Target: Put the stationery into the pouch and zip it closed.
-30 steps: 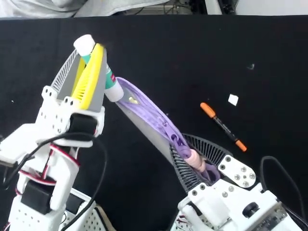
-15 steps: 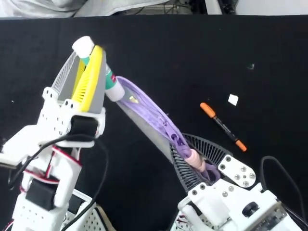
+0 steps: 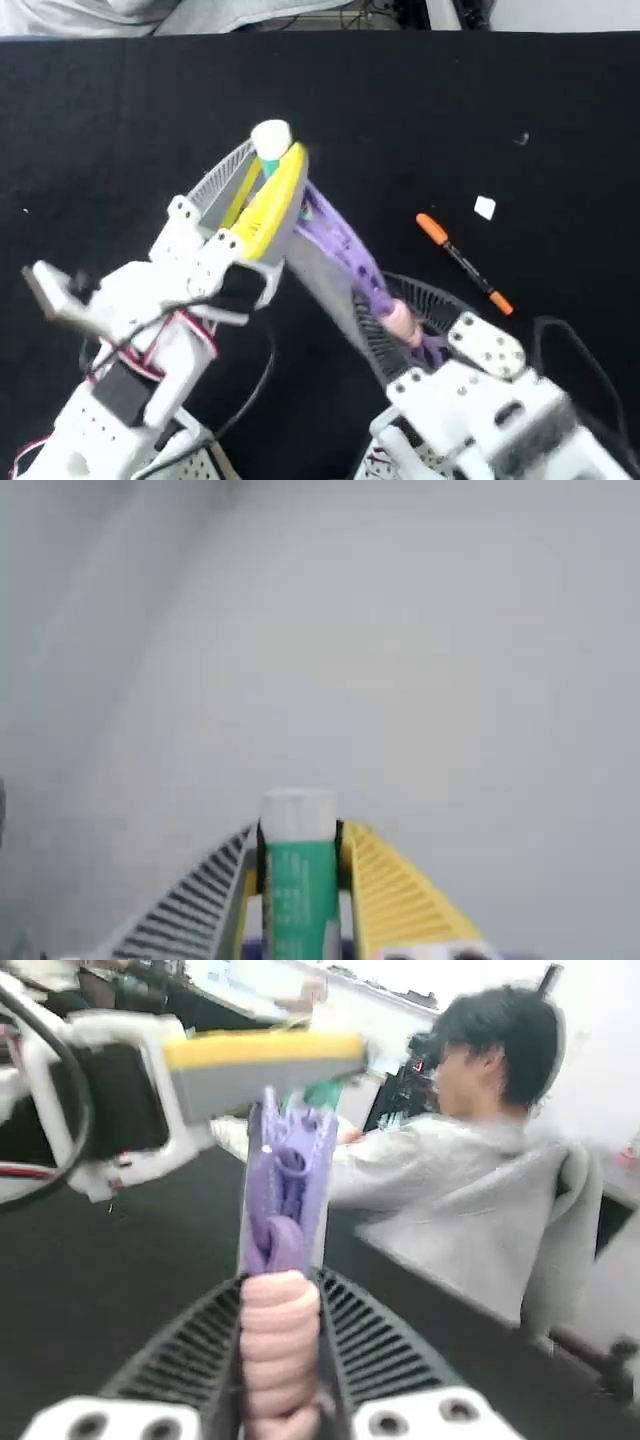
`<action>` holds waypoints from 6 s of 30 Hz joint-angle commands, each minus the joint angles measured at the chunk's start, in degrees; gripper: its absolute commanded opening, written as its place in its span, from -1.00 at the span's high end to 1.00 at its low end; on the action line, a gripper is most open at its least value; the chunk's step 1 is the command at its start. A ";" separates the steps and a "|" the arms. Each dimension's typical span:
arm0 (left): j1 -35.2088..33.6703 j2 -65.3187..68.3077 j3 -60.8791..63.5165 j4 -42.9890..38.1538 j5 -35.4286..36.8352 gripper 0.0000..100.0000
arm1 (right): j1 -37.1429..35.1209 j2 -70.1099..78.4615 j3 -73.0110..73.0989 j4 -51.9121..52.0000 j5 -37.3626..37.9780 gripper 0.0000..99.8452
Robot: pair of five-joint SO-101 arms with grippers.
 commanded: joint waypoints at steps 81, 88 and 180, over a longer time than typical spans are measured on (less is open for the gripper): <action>-19.38 50.11 -59.30 52.22 14.24 0.56 | 53.45 5.05 -20.88 2.55 1.58 0.98; -15.60 64.88 -64.75 51.60 1.32 0.56 | 58.11 12.44 -24.92 3.25 1.41 0.98; -19.47 153.49 -151.96 106.20 38.95 0.94 | 61.10 32.75 -48.57 24.79 1.49 0.98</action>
